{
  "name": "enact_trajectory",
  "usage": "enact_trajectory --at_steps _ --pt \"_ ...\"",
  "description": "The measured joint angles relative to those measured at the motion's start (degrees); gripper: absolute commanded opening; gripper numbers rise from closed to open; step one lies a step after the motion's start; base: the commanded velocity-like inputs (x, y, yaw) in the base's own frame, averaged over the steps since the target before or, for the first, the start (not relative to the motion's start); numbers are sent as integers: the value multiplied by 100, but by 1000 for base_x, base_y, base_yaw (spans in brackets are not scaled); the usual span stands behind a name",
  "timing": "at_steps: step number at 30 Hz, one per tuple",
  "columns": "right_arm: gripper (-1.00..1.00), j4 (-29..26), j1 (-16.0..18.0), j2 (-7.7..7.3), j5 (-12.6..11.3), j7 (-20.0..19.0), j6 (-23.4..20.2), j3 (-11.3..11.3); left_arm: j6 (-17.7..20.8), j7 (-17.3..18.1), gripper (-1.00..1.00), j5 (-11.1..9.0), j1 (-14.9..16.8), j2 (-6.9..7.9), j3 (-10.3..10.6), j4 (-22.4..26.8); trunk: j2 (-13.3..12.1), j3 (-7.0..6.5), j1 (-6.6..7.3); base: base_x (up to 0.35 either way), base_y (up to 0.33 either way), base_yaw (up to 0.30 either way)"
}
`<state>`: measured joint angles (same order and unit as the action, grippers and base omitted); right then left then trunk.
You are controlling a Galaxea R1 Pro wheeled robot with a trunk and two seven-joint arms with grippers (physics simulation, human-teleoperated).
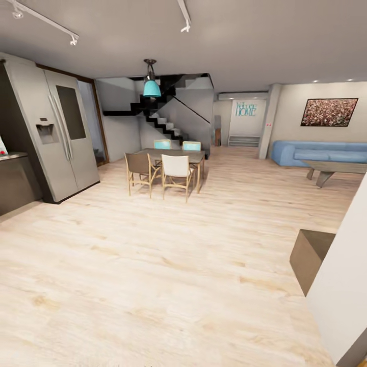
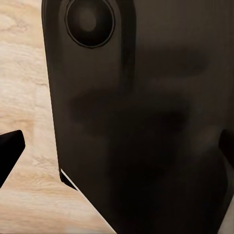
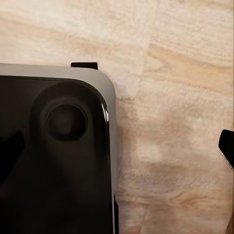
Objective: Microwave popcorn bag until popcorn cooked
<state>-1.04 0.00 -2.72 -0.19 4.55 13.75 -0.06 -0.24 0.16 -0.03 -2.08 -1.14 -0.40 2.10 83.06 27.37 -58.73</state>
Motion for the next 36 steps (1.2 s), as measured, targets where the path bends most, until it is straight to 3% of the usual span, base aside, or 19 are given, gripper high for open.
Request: enact_trajectory --at_steps 13,17,25,34,36 --pt "100 0 0 -1 0 0 0 0 -2 0 100 -4 0 -2 -2 0 0 0 0 0 0 287" --pt "100 0 0 -1 0 0 -1 0 0 2 100 -5 0 -87 0 0 0 0 0 0 0 287" --pt "100 0 0 -1 2 -1 -1 0 4 2 100 -4 0 -105 0 0 0 0 0 0 0 288" --pt "100 0 0 1 2 0 0 0 49 -1 100 -5 0 -81 7 -2 0 0 0 0 0 287" --pt "100 0 0 0 2 -1 -1 0 5 -8 100 -5 0 67 -4 13 0 0 0 0 0 287"
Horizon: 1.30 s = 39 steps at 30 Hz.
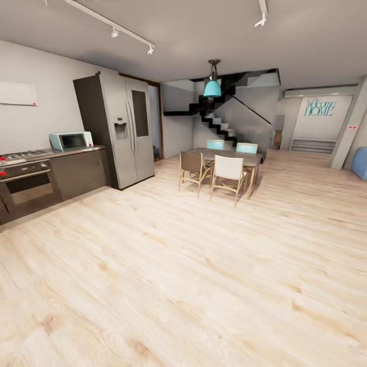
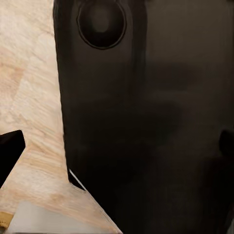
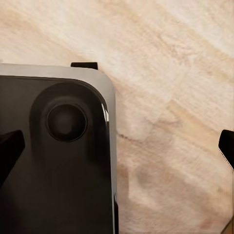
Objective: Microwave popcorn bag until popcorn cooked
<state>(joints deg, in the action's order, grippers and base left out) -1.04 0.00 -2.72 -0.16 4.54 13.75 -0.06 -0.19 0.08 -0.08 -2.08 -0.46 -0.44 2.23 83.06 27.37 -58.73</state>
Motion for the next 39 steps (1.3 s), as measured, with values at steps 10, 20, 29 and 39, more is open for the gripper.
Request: enact_trajectory --at_steps 10,20,29,39 --pt "100 0 0 0 -6 0 1 0 -7 -31 100 -30 -2 333 -68 393 0 0 0 0 0 287" --pt "100 0 0 0 -4 0 6 0 30 -26 100 -38 -4 298 -460 417 1 0 4 155 0 225" --pt "100 1 0 -1 -4 -8 8 3 15 -25 100 -36 0 295 -463 417 1 0 4 339 0 11" --pt "100 -8 0 0 -8 -19 24 14 -4 -25 100 -36 -1 295 -470 418 1 0 4 340 0 0"
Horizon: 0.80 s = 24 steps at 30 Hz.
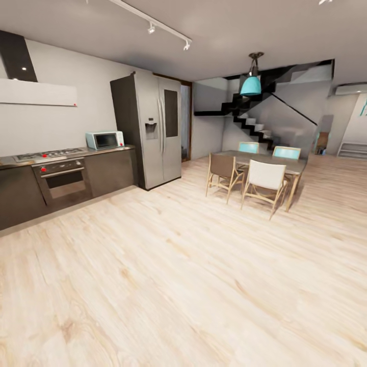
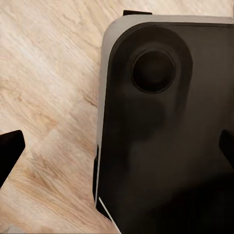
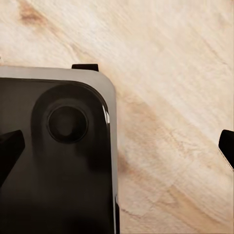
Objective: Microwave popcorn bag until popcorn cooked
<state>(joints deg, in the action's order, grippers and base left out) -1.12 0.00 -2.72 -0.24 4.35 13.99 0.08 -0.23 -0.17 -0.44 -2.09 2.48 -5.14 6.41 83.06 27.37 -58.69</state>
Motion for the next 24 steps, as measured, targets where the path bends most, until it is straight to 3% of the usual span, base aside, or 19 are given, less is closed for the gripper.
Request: enact_trajectory --at_steps 19,24 --pt "100 -13 0 0 0 2 3 1 -1 0 100 -1 1 0 -3 0 0 0 0 340 0 2" --pt "100 -19 0 0 0 2 2 2 -1 0 100 2 0 0 -3 1 0 0 0 340 0 166"
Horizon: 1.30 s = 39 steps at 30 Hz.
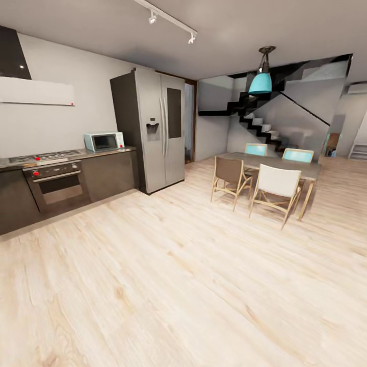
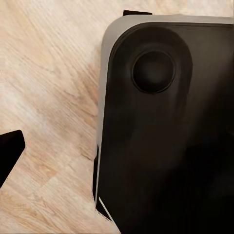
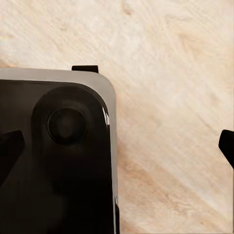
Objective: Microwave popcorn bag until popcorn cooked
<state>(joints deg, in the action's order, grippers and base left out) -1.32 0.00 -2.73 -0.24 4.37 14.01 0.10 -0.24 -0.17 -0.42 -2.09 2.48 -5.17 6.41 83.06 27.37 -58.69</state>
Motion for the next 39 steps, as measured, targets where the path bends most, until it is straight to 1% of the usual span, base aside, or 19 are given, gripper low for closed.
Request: enact_trajectory --at_steps 5,16,30,39 --pt "100 -6 0 0 0 0 0 0 0 0 100 -4 0 0 4 0 0 0 0 340 0 143" --pt "100 -6 0 0 0 0 1 0 0 0 100 -2 -1 0 2 -1 0 0 0 340 0 10" --pt "100 -8 0 0 0 0 0 0 0 0 100 -4 0 0 2 0 0 0 0 340 0 160" --pt "100 -8 0 0 0 0 0 0 0 0 100 0 -2 0 0 0 0 0 0 340 0 218"
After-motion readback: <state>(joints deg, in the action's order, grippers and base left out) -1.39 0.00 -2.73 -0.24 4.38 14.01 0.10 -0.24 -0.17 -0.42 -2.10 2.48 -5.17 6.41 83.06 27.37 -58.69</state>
